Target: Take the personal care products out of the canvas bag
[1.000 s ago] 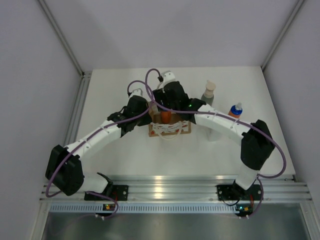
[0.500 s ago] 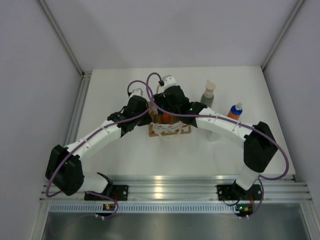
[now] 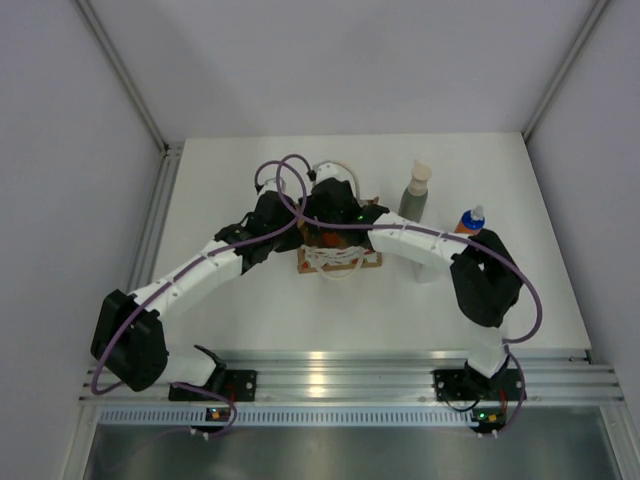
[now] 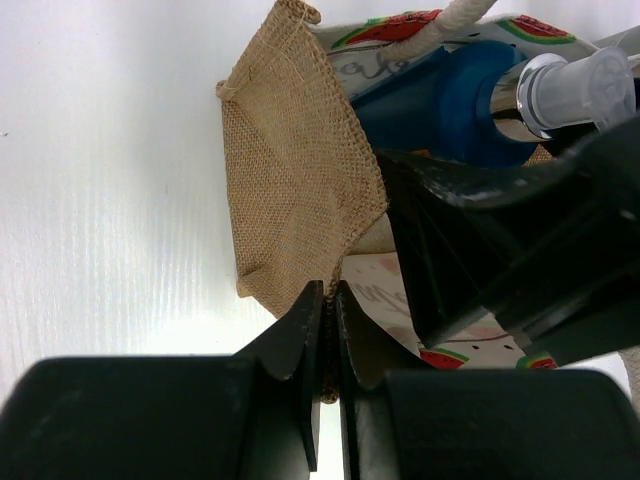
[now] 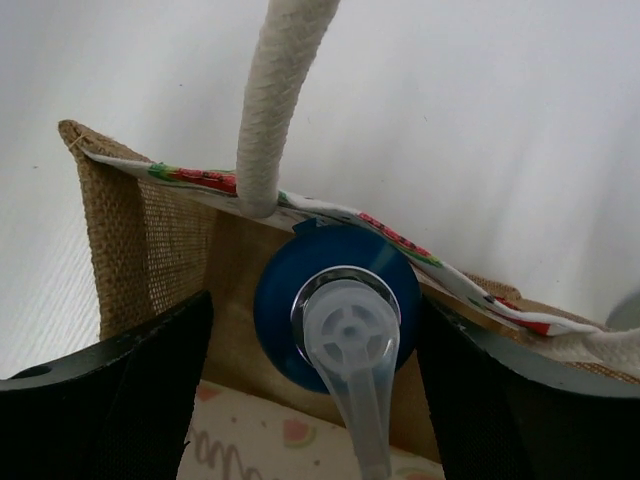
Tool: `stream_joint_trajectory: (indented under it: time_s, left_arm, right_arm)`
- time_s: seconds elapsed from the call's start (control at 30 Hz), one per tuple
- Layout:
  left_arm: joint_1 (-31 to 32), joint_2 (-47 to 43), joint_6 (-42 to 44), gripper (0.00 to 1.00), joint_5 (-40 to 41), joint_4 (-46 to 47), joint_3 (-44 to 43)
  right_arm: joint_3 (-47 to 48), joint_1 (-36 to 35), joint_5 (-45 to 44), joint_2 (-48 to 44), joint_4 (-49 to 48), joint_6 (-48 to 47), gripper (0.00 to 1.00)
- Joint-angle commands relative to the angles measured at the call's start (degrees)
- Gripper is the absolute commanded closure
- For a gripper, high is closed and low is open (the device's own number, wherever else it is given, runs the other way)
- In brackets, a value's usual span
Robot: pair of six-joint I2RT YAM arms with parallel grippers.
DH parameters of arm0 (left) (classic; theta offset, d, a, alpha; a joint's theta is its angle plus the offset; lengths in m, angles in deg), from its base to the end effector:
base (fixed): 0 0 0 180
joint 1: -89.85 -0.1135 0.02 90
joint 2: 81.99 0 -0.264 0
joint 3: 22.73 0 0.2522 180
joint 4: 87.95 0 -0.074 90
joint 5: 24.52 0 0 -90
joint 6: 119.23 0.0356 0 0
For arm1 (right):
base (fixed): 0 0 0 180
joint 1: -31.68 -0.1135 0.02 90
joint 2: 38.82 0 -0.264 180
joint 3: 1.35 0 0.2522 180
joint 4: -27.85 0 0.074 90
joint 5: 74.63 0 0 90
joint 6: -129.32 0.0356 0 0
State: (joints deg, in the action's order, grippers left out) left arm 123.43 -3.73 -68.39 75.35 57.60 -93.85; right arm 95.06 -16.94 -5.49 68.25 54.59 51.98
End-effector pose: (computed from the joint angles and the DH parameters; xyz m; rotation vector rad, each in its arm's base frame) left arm 0.2517 -0.1598 0.2682 -0.2033 2.3183 -0.4582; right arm 0.2941 0.3147 0.2541 -0.4826 2.1275 0.2031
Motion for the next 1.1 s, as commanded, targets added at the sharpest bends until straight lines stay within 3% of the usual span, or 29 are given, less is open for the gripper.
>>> stream_joint_trajectory:
  time_s: [0.0,0.63,0.73,0.77,0.93,1.07]
  left_arm:
    - [0.1,-1.0,-0.6,1.0,-0.5,0.7,-0.1]
    - [0.1,-1.2,0.2,1.0,-0.2,0.7,0.1]
    - [0.1,-1.2,0.0,1.0,-0.3,0.7,0.3]
    - [0.2,-1.2,0.0,1.0,-0.3,0.7,0.4]
    - [0.1,-1.2,0.0,1.0,-0.1,0.7,0.5]
    - [0.1,-1.4,0.0,1.0,0.1,0.7,0.4]
  right_arm:
    - [3.5,0.1,-1.5,1.7,-0.7,1.3,0.23]
    - [-0.7,2.2,-6.3,3.1,-11.0,3.2,0.27]
    - [-1.3,2.3,-7.1,3.7,-11.1,3.2,0.38]
    - [-1.5,2.5,-7.2,3.7,-11.3,3.1,0.49]
    - [-5.0,2.5,-6.7,2.2,-15.8,2.8,0.73]
    - [-7.6,2.4,-5.4,-1.1,-19.6,1.3,1.0]
